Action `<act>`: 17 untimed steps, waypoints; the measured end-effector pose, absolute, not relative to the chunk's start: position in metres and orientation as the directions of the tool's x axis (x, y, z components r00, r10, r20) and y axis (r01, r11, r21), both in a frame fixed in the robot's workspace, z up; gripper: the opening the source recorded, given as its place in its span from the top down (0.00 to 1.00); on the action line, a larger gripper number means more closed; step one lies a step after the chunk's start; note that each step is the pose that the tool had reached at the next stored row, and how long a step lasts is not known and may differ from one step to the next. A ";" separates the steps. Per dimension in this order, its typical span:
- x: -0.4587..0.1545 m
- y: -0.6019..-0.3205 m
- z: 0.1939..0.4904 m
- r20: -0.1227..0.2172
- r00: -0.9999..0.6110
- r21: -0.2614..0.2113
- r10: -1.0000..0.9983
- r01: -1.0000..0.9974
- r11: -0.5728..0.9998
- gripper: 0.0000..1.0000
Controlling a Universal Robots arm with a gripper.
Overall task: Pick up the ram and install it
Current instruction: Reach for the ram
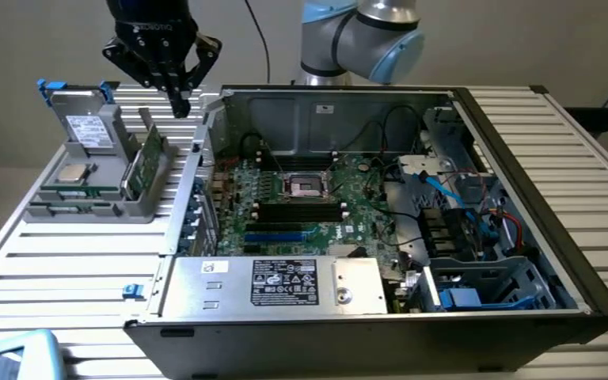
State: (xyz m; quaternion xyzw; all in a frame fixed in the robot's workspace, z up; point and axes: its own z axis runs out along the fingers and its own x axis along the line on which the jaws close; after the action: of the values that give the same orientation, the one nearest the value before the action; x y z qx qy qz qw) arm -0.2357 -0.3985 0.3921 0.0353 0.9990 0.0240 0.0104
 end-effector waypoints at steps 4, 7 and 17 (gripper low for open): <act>-0.254 -0.397 0.392 -0.019 -0.997 0.049 0.071 0.070 0.996 0.89; -0.267 -0.394 0.391 -0.019 -0.997 0.049 0.071 0.070 0.996 0.89; -0.311 -0.383 0.390 -0.019 -0.997 0.047 0.071 0.070 0.996 0.89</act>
State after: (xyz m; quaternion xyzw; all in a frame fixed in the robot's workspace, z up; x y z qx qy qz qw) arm -0.3111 -0.3831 0.3896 0.0354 0.9991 0.0232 0.0103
